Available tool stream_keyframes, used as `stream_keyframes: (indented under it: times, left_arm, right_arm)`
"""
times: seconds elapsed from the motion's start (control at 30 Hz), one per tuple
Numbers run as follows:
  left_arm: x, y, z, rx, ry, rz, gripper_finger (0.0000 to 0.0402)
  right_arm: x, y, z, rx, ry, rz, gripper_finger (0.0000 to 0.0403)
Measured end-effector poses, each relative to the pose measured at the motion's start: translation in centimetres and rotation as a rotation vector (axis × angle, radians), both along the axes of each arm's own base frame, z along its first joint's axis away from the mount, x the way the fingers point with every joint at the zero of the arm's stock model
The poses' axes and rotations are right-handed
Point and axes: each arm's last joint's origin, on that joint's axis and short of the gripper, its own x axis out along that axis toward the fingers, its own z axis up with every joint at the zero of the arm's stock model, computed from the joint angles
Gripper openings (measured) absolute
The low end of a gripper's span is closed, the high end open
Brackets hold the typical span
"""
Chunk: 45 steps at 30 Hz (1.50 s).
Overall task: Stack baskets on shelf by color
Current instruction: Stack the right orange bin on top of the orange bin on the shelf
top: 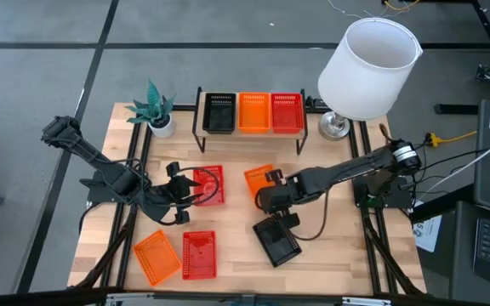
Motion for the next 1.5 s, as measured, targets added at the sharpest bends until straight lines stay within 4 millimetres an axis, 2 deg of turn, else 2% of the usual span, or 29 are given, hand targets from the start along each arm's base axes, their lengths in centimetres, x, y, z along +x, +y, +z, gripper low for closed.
stream_keyframes:
  times: [0.23, 0.37, 0.47, 0.57, 0.7, 0.83, 0.97, 1.1, 1.27, 1.5]
  left_arm:
    - [0.0, 0.0, 0.0, 0.0, 0.001, 0.0, 0.0132]
    - [0.0, 0.0, 0.0, 0.001, 0.001, 0.0, 0.0132]
    - [0.0, 0.0, 0.0, 0.001, 0.001, 0.0, 0.0132]
    - [0.0, 0.0, 0.0, 0.001, 0.001, 0.0, 0.0132]
    - [0.0, 0.0, 0.0, 0.001, 0.001, 0.0, 0.0132]
    - [0.0, 0.0, 0.0, 0.001, 0.001, -0.001, 0.0132]
    - [0.0, 0.0, 0.0, 0.001, 0.001, -0.001, 0.0132]
    - [0.0, 0.0, 0.0, 0.004, 0.005, 0.0, 0.0132]
    - [0.0, 0.0, 0.0, 0.021, 0.011, -0.01, 0.0132]
    - [0.0, 0.0, 0.0, 0.019, 0.008, -0.01, 0.0132]
  right_arm:
    - [1.3, 2.1, 8.7, 0.041, -0.247, 0.092, 0.0004]
    - [1.5, 1.8, 12.8, -0.092, -0.391, 0.127, 0.0004]
    - [1.9, 0.5, 15.5, -0.238, -0.497, 0.117, 0.0004]
    - [2.6, -1.4, 17.6, -0.309, -0.615, 0.1, 0.0004]
    - [3.7, -5.4, 19.7, -0.355, -0.761, 0.037, 0.0004]
    - [4.1, -10.7, 20.0, -0.341, -0.794, -0.048, 0.0003]
    - [3.8, -15.8, 19.3, -0.295, -0.758, -0.175, 0.0003]
    - [2.8, -19.3, 17.8, -0.217, -0.637, -0.351, 0.0003]
    - [2.6, -20.6, 15.5, -0.12, -0.494, -0.482, 0.0003]
    - [4.0, -19.7, 13.3, -0.122, -0.386, -0.44, 0.0002]
